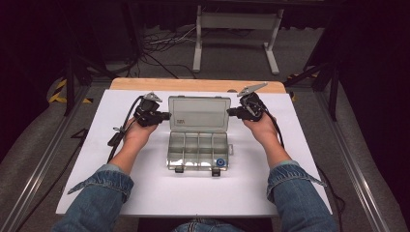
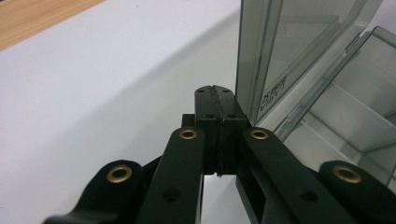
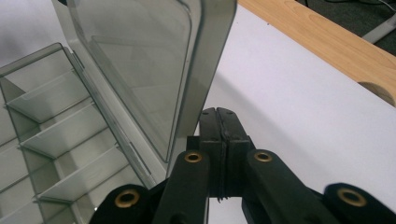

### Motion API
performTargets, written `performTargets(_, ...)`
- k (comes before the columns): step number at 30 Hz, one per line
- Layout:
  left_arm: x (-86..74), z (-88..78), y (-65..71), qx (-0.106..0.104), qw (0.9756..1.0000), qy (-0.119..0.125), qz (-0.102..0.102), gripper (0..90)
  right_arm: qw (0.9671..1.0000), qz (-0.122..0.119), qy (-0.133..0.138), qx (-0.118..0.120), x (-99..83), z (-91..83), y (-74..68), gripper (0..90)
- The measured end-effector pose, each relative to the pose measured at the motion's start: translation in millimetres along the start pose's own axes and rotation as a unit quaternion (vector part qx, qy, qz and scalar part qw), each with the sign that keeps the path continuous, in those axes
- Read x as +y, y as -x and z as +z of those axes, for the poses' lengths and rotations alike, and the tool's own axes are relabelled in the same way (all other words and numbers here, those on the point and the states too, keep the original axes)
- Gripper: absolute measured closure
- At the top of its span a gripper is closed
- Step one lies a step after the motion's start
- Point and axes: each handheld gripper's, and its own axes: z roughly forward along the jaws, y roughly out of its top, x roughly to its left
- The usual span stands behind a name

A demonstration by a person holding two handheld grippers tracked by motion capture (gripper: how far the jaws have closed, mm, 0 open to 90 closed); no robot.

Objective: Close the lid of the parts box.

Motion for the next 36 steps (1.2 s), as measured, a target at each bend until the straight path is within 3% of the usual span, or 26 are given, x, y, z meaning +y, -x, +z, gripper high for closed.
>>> performTargets(9, 1.1, -9.1, 3.6, -0.006, 0.9999, 0.005, 0.010, 89.6, 0.9998, -0.013, 0.011, 0.006, -2.4, -9.6, -8.9, 90.0)
performTargets(26, -6.3, -26.0, 11.5, -0.021, 0.9989, 0.040, 0.014, 89.4, 0.9991, -0.034, 0.023, 0.009, -1.7, -26.5, -22.8, 90.0)
performTargets(36, -8.1, -33.5, 16.9, -0.027, 0.9984, 0.044, 0.024, 89.3, 0.9984, -0.047, 0.029, 0.010, -1.6, -36.1, -31.0, 90.0)
